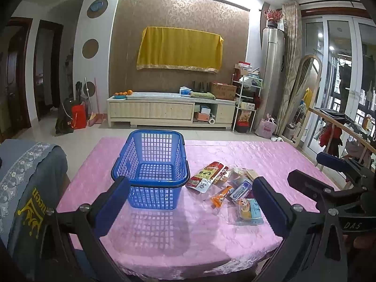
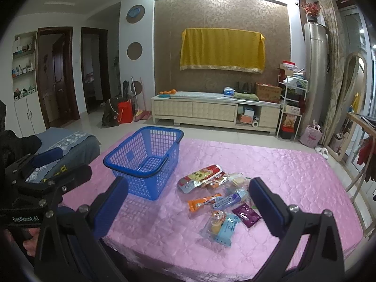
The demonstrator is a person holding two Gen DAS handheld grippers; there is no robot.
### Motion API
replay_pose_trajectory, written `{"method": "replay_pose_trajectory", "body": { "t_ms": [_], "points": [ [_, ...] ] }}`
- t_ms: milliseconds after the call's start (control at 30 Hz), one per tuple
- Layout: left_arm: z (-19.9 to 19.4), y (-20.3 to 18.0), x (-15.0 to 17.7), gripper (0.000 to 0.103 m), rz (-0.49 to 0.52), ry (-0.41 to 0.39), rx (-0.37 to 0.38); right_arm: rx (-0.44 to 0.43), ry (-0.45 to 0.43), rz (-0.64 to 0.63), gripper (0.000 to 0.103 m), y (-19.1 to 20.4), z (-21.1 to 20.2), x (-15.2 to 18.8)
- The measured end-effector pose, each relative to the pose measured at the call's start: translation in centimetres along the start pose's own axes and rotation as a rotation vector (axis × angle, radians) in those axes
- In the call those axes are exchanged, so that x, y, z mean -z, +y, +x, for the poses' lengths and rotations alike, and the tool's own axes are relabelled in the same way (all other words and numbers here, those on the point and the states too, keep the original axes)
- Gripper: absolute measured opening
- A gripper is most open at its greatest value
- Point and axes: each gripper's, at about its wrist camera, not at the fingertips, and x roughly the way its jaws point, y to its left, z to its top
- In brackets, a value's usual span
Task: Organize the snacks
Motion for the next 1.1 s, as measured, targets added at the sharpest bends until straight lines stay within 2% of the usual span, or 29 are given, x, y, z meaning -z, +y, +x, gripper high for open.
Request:
{"method": "replay_pose_trajectory", "body": {
  "t_ms": [1100],
  "points": [
    [0.23,0.0,0.37,0.103,0.001,0.007,0.007,-0.016,0.009,0.001,0.103,-0.25,0.15,0.11]
  ]
}}
